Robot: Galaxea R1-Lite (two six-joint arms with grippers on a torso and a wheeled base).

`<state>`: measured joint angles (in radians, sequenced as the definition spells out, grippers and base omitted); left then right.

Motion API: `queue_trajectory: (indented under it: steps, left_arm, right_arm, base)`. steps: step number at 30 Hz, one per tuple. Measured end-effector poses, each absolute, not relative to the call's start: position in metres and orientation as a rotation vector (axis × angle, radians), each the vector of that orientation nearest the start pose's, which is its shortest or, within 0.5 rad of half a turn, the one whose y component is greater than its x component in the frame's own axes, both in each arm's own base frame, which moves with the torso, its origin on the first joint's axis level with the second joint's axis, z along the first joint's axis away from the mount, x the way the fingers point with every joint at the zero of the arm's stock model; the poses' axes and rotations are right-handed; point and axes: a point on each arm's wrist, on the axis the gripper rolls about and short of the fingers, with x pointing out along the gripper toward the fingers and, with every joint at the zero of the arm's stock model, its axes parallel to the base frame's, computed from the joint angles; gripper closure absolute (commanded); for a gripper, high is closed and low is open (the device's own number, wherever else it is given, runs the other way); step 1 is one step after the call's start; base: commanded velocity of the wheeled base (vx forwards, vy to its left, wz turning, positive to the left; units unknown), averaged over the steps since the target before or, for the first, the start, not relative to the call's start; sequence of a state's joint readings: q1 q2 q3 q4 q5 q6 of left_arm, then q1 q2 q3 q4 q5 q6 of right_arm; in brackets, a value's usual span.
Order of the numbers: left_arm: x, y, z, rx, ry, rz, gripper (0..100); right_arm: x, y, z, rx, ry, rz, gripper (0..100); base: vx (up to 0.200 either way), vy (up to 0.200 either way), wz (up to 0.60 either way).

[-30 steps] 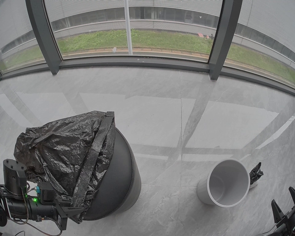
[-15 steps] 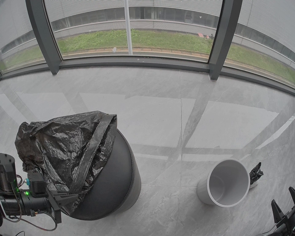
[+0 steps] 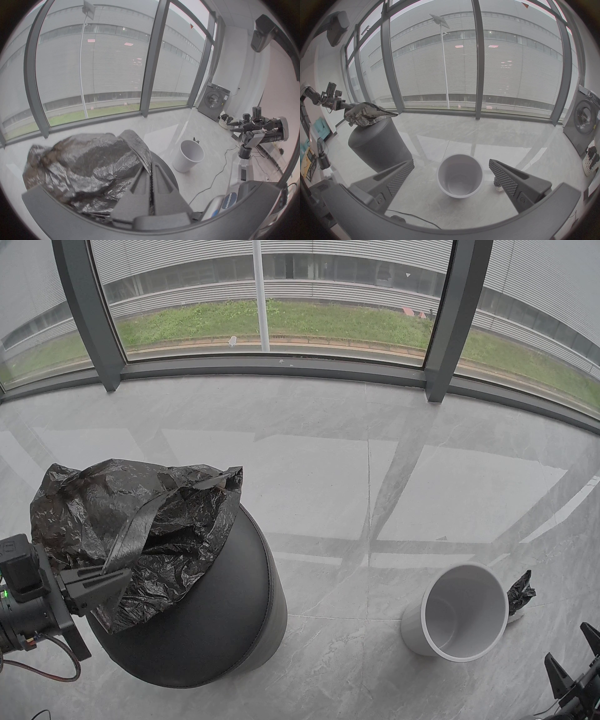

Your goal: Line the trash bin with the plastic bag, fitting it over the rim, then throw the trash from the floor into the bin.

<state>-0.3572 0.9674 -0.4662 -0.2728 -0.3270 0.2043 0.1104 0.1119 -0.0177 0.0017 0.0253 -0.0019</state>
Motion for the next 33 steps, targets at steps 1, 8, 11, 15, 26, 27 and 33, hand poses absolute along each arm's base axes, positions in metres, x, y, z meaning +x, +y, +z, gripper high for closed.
queue_trajectory:
  steps: [1,8,11,15,26,27,33]
  left_arm:
    - [0.107,-0.048,0.209,0.204,0.146,-0.703,100]
    - [0.107,-0.051,0.239,0.250,0.004,-0.732,100]
    - [0.107,-0.054,0.246,0.254,-0.021,-0.751,100]
    - [0.109,-0.059,0.252,0.257,-0.042,-0.783,100]
    - [0.116,-0.073,0.270,0.257,-0.118,-0.849,100]
    - [0.116,-0.075,0.272,0.257,-0.124,-0.853,100]
    - [0.120,-0.082,0.283,0.253,-0.169,-0.884,100]
  right_arm:
    - [-0.014,-0.001,0.082,-0.008,0.104,0.144,0]
    - [-0.011,-0.001,0.086,-0.026,0.135,0.212,0]
    - [-0.008,-0.001,0.104,-0.025,0.094,0.227,0]
    - [0.003,0.002,0.138,-0.047,0.055,0.272,0]
    - [0.085,0.025,0.221,-0.124,0.068,0.412,0]
    - [0.096,0.029,0.226,-0.129,0.071,0.424,0]
    - [0.166,0.053,0.243,-0.160,0.082,0.519,0]
  base:
    - [0.000,0.000,0.00]
    - [0.000,0.000,0.00]
    - [0.000,0.000,0.00]
    - [0.000,0.000,0.00]
    - [0.000,0.000,0.00]
    - [0.000,0.000,0.00]
    - [0.000,0.000,0.00]
